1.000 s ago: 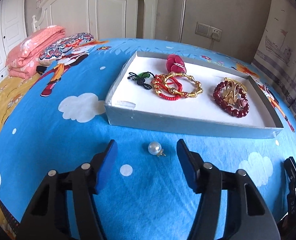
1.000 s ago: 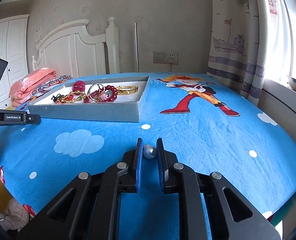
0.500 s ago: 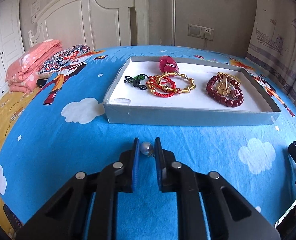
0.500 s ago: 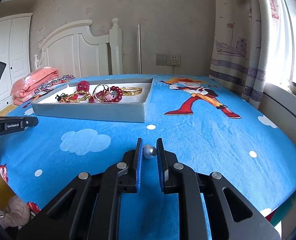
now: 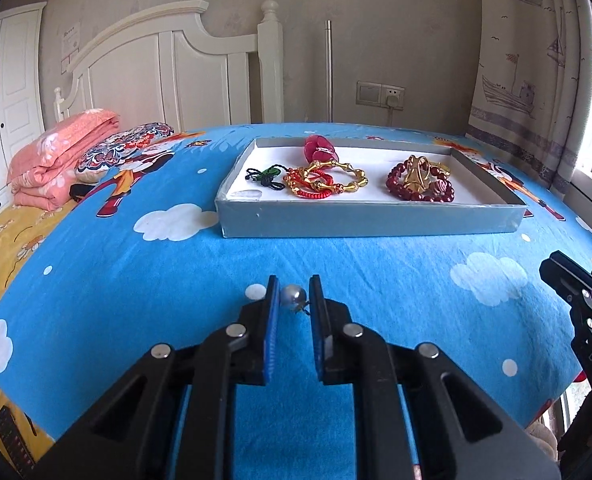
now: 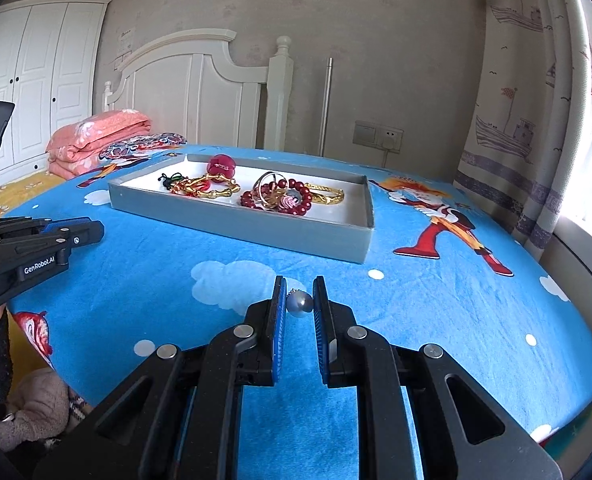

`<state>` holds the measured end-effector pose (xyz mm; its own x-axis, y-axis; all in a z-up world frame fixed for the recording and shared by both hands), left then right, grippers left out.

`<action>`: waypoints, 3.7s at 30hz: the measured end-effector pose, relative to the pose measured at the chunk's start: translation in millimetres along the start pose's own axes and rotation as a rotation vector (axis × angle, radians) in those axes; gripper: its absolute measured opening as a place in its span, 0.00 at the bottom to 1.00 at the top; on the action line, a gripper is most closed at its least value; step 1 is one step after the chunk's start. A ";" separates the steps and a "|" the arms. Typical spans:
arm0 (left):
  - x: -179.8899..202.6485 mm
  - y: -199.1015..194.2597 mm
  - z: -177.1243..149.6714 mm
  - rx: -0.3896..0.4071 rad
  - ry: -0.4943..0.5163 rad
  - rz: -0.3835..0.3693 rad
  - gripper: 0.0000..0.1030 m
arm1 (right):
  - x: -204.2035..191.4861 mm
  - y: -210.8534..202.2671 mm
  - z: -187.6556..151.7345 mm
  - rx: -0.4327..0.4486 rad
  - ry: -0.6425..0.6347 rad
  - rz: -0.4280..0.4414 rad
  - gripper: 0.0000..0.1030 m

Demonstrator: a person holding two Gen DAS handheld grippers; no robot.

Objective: Organize jewelry
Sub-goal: 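Carry the pearl earring over the tray with the right tool, then open the right tool to drop the pearl earring into the tray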

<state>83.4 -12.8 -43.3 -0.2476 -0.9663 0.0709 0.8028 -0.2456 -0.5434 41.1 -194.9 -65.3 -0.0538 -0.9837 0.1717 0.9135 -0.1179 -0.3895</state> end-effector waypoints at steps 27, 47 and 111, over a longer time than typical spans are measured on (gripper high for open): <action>-14.8 -3.5 5.1 0.045 -0.052 0.035 0.14 | -37.0 6.6 22.8 -0.015 -0.059 0.043 0.14; -6.6 0.3 75.6 0.103 0.003 0.066 0.14 | -32.8 23.8 90.0 0.040 -0.032 0.025 0.14; -6.8 87.1 146.1 0.026 0.061 0.098 0.88 | -15.4 133.7 132.0 -0.204 -0.008 -0.064 0.48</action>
<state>234.2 -39.0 31.2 -0.1991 -0.9794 -0.0334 0.8386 -0.1526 -0.5230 217.3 -177.5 -0.5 -0.1052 -0.9723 0.2087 0.8075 -0.2060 -0.5528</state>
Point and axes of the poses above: each gripper's, at about its wrist camera, not at the fingertips, and y roughly the way its jaws point, x to its right, z to its top, the point moved 1 cm from there along y, roughly the way its jaws point, and after that the axes turned 10 degrees about -z, right-handed, at the moved point
